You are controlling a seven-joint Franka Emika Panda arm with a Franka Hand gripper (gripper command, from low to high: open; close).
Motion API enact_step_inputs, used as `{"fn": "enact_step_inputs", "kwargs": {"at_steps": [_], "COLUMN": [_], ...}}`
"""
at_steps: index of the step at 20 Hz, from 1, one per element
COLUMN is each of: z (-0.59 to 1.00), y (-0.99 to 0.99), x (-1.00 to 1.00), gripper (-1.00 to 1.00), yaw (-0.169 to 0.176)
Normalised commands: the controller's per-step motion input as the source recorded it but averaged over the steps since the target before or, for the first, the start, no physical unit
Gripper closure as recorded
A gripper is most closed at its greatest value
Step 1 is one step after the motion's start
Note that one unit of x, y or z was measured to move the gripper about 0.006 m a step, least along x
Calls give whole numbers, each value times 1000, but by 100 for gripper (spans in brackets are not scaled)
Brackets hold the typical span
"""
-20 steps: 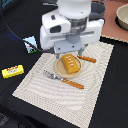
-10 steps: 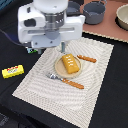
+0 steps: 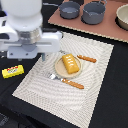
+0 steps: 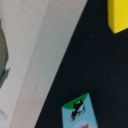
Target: Place the bread, butter, and milk from the table onto the serving area.
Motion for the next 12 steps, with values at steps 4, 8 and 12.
{"fn": "enact_step_inputs", "kwargs": {"at_steps": [4,8,12], "z": [-155,-8,0], "y": [18,57,72], "x": [-744,-582,-515], "gripper": [-100,-100,-100], "yaw": [141,213,231]}}
